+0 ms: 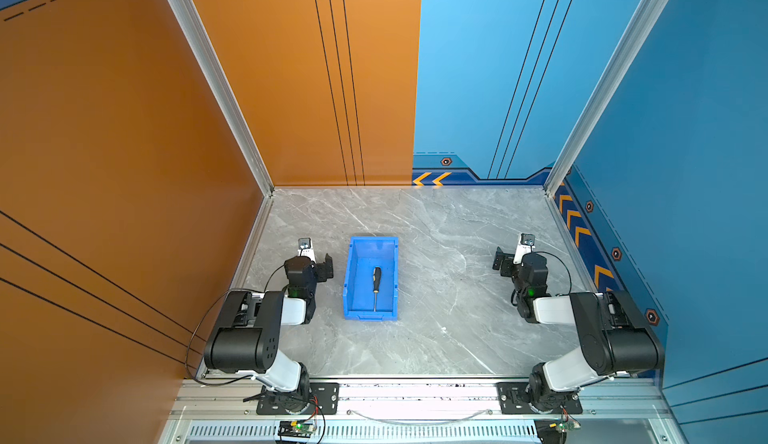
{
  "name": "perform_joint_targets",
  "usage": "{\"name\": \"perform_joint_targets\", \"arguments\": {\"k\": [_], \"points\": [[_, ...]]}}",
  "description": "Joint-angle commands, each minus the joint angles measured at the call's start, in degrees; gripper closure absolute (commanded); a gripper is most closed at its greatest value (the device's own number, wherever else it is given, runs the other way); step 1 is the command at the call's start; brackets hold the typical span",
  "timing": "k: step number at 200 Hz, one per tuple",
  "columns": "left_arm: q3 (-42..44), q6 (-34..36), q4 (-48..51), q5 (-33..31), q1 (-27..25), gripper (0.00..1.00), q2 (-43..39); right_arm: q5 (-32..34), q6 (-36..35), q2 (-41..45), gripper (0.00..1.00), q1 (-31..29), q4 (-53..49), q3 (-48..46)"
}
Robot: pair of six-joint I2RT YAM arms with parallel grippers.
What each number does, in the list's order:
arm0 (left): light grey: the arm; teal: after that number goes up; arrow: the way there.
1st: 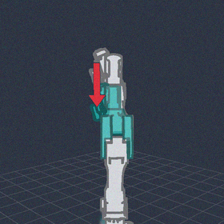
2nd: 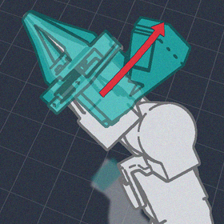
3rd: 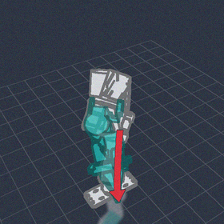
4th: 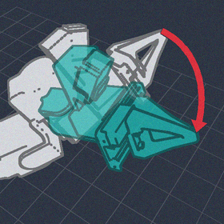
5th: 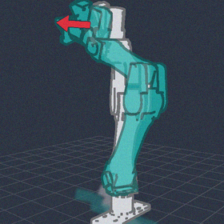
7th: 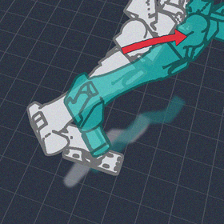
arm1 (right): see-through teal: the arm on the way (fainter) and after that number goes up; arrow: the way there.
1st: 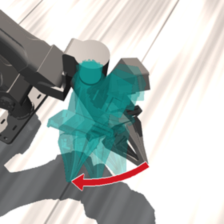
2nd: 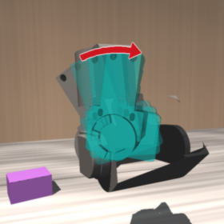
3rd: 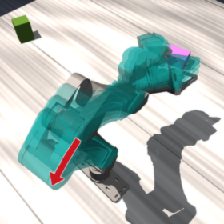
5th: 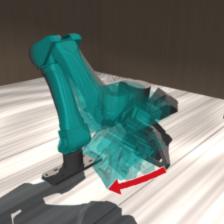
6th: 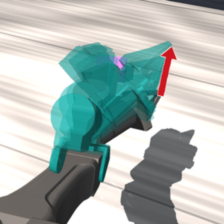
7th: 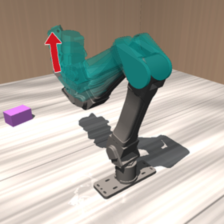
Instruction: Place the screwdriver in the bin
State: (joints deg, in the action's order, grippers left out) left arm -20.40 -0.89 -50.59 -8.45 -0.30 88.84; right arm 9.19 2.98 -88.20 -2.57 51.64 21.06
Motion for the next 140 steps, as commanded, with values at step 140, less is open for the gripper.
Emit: {"name": "perform_joint_targets", "arguments": {"k": [140], "points": [[-1.5, 1.8, -2.2, -0.1, -1.6, 0.02, 0.8, 1.0, 0.7, -0.4, 0.00, 0.2, 0.8, 0.1]]}}
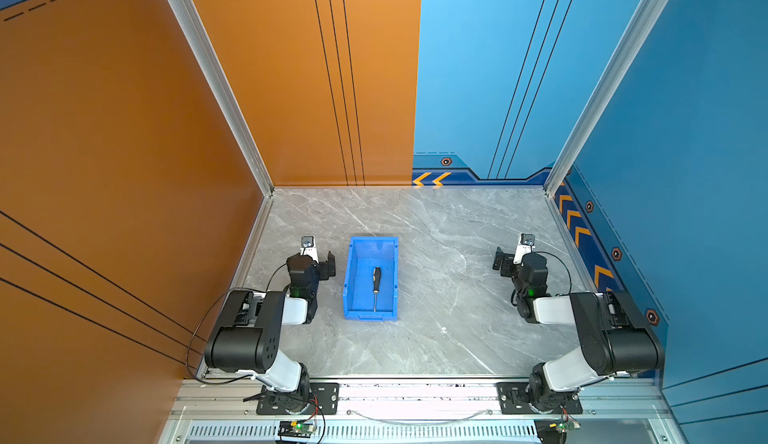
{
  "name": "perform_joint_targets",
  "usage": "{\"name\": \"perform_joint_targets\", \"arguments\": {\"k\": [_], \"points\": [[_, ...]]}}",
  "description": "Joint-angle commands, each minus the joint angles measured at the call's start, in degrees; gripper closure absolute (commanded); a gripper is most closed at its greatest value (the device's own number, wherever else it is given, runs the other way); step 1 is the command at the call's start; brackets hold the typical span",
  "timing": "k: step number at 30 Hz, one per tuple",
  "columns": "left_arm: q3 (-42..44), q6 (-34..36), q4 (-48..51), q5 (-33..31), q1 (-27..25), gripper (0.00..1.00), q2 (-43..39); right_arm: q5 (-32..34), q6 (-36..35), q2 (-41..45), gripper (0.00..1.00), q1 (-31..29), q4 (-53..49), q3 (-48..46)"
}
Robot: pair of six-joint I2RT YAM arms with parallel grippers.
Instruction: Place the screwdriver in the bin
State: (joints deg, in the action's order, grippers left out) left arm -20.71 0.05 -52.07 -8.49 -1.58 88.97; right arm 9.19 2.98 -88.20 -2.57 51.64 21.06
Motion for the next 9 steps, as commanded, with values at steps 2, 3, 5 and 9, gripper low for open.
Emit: {"name": "perform_joint_targets", "arguments": {"k": [2, 3, 5, 9], "points": [[-1.1, 0.9, -0.7, -0.2, -0.4, 0.02, 0.6, 1.0, 0.7, -0.4, 0.00, 0.2, 0.8, 0.1], [-1.2, 0.9, -0.7, -0.3, -0.5, 0.02, 0.7, 1.0, 0.7, -0.4, 0.00, 0.2, 0.8, 0.2], [-1.4, 0.9, -0.6, 0.1, -0.4, 0.02, 0.8, 0.9, 0.8, -0.4, 0.00, 0.3, 0.7, 0.2], [-1.2, 0.9, -0.7, -0.1, -0.4, 0.02, 0.6, 1.0, 0.7, -0.4, 0.00, 0.3, 0.7, 0.3]]}}
